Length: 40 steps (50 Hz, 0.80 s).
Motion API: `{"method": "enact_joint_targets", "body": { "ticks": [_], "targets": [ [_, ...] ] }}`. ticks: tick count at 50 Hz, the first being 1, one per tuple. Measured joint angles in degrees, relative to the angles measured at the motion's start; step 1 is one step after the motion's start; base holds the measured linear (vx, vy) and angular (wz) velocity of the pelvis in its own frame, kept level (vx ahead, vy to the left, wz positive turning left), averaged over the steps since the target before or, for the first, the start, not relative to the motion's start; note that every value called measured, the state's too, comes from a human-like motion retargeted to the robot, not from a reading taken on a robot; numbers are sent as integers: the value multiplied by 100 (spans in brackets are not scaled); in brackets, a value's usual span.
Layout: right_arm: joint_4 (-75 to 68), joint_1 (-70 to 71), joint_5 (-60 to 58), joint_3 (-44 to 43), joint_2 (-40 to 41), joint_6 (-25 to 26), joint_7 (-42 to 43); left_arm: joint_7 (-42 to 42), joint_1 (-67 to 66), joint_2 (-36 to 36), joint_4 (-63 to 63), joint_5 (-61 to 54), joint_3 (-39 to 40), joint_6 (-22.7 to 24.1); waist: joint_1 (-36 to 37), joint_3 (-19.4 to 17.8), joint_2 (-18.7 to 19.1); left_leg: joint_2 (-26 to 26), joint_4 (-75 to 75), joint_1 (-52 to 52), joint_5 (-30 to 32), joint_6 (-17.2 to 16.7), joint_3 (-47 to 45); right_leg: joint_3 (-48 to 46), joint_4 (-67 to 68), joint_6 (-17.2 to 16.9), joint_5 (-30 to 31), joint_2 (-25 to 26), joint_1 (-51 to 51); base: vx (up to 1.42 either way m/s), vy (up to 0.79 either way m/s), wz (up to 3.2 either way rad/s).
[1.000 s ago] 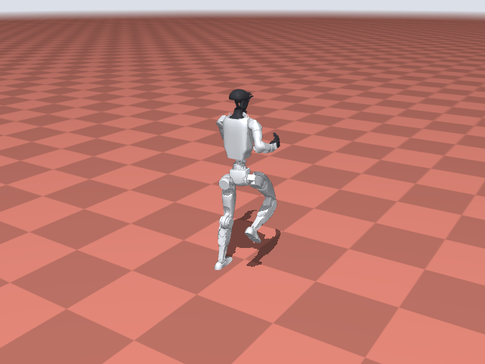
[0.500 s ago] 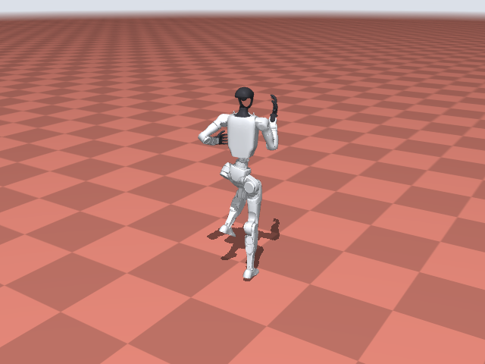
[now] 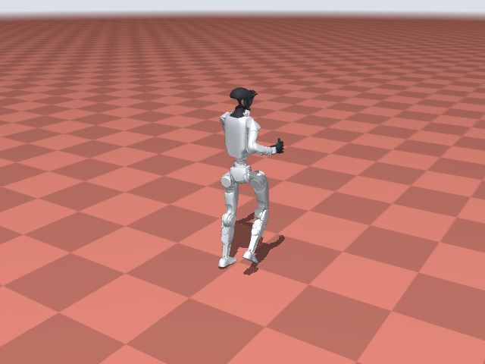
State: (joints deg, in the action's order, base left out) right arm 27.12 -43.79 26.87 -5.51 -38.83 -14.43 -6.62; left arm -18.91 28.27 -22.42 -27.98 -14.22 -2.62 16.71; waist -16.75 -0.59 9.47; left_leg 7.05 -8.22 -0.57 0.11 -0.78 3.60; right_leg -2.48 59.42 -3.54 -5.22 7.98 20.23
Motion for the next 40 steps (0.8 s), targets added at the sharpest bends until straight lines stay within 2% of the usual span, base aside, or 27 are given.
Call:
{"method": "enact_joint_targets", "body": {
  "ticks": [2, 3, 4, 5, 7, 8, 10, 12, 13, 15, 17, 20, 22, 23, 25, 27, 28, 30, 33, 35, 36, 38, 40],
  "targets": [
    [-253, 169, -50, 130, 210, 286, -180, 232, -366, 53, -68, -266, 65, -24, -87, -79, -721, -727, -1324, -261, -537, 364, -408, 526, -2929, -262, 1190, -679, -1563, 4, -4, 92],
    [-408, 365, -89, 245, 328, 404, -204, 313, -503, 102, -69, -396, 28, -32, 8, 0, -1169, -1159, -2709, -870, -1066, 689, -743, 800, -3982, -330, 1458, -1179, -1989, -5, -5, 16],
    [-537, 595, -132, 341, 443, 480, -157, 395, -647, 153, -52, -561, -28, -40, 166, 26, -1458, -1320, -4198, -1553, -1546, 893, -1081, 915, -4547, -303, 1218, -1527, -2232, -10, -4, -27],
    [-655, 841, -178, 428, 557, 536, -74, 477, -794, 204, -26, -742, -93, -49, 355, 26, -1669, -1345, -5740, -2274, -2003, 1038, -1420, 951, -4869, -228, 724, -1799, -2382, -14, -2, -55],
    [-760, 1438, -253, 541, 838, 469, 295, 728, -1293, 266, 78, -971, -134, -116, 795, -166, -1801, -1026, -8407, -3450, -2687, 1090, -1783, 758, -4993, 8, -769, -2043, -2587, -19, 0, -69],
    [-800, 1870, -259, 600, 997, 357, 567, 821, -1626, 275, 172, -999, -105, -152, 980, -299, -1769, -849, -9592, -4033, -2962, 1052, -1812, 691, -5018, 149, -1337, -2055, -2600, -25, -1, -67],
    [-838, 3091, -303, 734, 1307, 80, 1153, 946, -2669, 296, 351, -1229, 112, -227, 1205, -650, -1502, -545, -11462, -5062, -3333, 864, -1590, 807, -4738, 688, -2128, -1809, -2403, -28, -2, -77],
    [-746, 4682, -515, 731, 1651, -44, 1503, 1274, -4249, 331, 302, -2067, 533, -315, 1216, -948, -1253, -413, -12354, -5661, -3508, 629, -1311, 1097, -3712, 1172, -2535, -1461, -1783, -22, 1, -83],
    [-648, 5437, -611, 662, 1866, -32, 1583, 1459, -5043, 309, 207, -2578, 694, -353, 1162, -966, -1254, -450, -12509, -5863, -3529, 630, -1283, 1143, -3406, 1182, -2563, -1425, -1529, -6, 4, -27],
    [-206, 6331, -540, 482, 2241, -54, 1760, 1654, -6335, -33, -23, -3214, 744, -399, 1183, -706, -1338, -631, -12339, -6013, -3477, 849, -1323, 1063, -3723, 975, -2235, -1541, -1481, 11, 6, 38],
    [486, 6306, -185, 393, 2390, -171, 1936, 1652, -7116, -758, -307, -3179, 742, -428, 1508, -196, -1513, -828, -11440, -5685, -3267, 1103, -1427, 949, -4567, 624, -1346, -1731, -1697, 25, 9, 50],
    [1225, 5788, 51, 400, 2236, -127, 1553, 1849, -7745, -1191, -493, -2894, 870, -530, 1817, 311, -1739, -1009, -8992, -4253, -2508, 1129, -1644, 1004, -5438, 17, 399, -1945, -2063, 25, 13, -2],
    [1402, 5469, 18, 590, 2075, 8, 1159, 1971, -7846, -856, -456, -2858, 896, -611, 1788, 291, -1618, -981, -6671, -2764, -1893, 904, -1645, 818, -5536, 25, 929, -1887, -2366, 20, 13, -61],
    [1469, 5265, 13, 741, 2005, 17, 1045, 1960, -7798, -629, -438, -2830, 871, -657, 1773, 143, -1407, -838, -5355, -1867, -1584, 725, -1585, 531, -5305, 229, 804, -1731, -2534, 15, 14, -78],
    [1624, 4651, 19, 920, 1850, -97, 968, 1884, -7548, -285, -450, -2613, 780, -765, 1654, -255, -673, -153, -2540, -37, -662, 147, -1468, -144, -3537, 758, -161, -1098, -2397, 5, 16, -42],
    [1558, 4243, -52, 913, 1631, -131, 945, 1696, -6689, -114, -271, -2065, 573, -751, 1406, -159, -259, 301, -1042, 368, -518, -50, -1336, -499, 103, 827, -1403, -856, -549, -13, 17, 47],
    [1497, 4029, -115, 891, 1533, -146, 880, 1639, -6196, -22, -175, -1794, 465, -714, 1191, -201, -136, 418, -759, 476, -1038, -113, -1194, -597, 1555, 848, -1900, -825, 149, -21, 16, 103],
    [1219, 3642, -327, 891, 1440, -153, 819, 1300, -4940, 182, 81, -1427, 150, -540, 770, -432, -99, 463, -643, 588, -2370, 43, -954, -660, 4127, 637, -2662, -929, 1340, -24, 14, 119],
    [318, 3054, -636, 957, 1640, -252, 1045, 239, -2092, 339, 821, -612, -572, -187, 658, -771, -411, 236, -2106, -337, -3650, 912, -708, -351, 6624, 292, -3120, -996, 3057, -28, 9, 48],
    [61, 2392, -489, 844, 1556, -355, 1046, -109, -449, 324, 971, -164, -759, -176, 832, -758, -473, 262, -3117, -1099, -3909, 1069, -691, -268, 7306, 347, -3157, -838, 3988, -13, 5, -46],
    [135, 2028, -362, 741, 1307, -405, 957, -110, 48, 284, 915, -53, -697, -173, 872, -633, -473, 270, -3059, -1170, -3775, 985, -786, -245, 7257, 434, -3073, -780, 4193, 3, 4, -70],
    [395, 1312, -21, 466, 679, -468, 733, -173, 670, 203, 791, 117, -558, -138, 762, -247, -385, 253, -2532, -1116, -3266, 814, -880, -237, 6743, 505, -2767, -638, 4270, 17, 2, -33],
    [665, 576, 389, 134, 105, -437, 506, -361, 645, 186, 645, 177, -544, -76, 314, 188, -136, 262, -1715, -847, -2317, 566, -623, -343, 5476, 329, -2264, -408, 3601, 28, -3, 88]
  ]
}}
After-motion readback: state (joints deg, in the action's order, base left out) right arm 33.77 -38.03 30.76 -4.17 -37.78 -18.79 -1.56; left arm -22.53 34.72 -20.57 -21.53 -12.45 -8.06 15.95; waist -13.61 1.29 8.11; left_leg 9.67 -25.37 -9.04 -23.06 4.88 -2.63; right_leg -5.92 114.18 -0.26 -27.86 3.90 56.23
